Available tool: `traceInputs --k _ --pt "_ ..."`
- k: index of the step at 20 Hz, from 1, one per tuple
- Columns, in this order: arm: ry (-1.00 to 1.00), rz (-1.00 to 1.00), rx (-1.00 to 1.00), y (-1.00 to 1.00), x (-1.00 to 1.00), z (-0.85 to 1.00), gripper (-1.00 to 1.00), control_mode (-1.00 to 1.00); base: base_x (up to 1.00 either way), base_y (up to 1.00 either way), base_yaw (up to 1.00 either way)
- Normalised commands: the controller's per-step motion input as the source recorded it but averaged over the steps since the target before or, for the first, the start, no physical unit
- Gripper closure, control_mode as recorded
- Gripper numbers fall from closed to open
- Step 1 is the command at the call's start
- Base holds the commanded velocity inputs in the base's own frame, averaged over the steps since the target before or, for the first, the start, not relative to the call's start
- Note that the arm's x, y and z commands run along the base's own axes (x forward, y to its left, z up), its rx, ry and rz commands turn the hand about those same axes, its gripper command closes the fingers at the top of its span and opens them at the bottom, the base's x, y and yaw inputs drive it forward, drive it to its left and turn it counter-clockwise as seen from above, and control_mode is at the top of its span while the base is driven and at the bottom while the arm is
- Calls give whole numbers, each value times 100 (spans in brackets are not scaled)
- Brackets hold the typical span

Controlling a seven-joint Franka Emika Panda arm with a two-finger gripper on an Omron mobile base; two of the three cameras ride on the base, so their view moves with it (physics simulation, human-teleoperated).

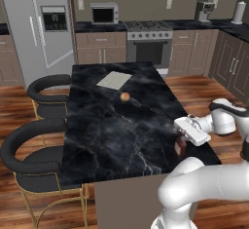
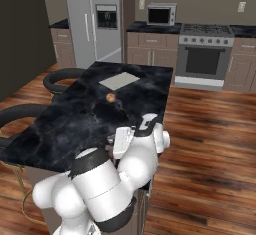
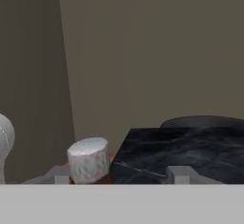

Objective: Move the shaker and ketchup from the cabinet to the dining counter.

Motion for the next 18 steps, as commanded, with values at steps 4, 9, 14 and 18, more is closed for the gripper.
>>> traceInputs --k 4,9,14,18 --pt "0 0 0 0 0 0 -100 -100 0 0 0" --pt "0 0 1 0 0 0 -100 -100 0 0 0" --pt "0 0 0 -13 0 0 -100 -100 0 0 0" --pt "0 0 0 -33 -3 8 -100 -100 0 0 0"
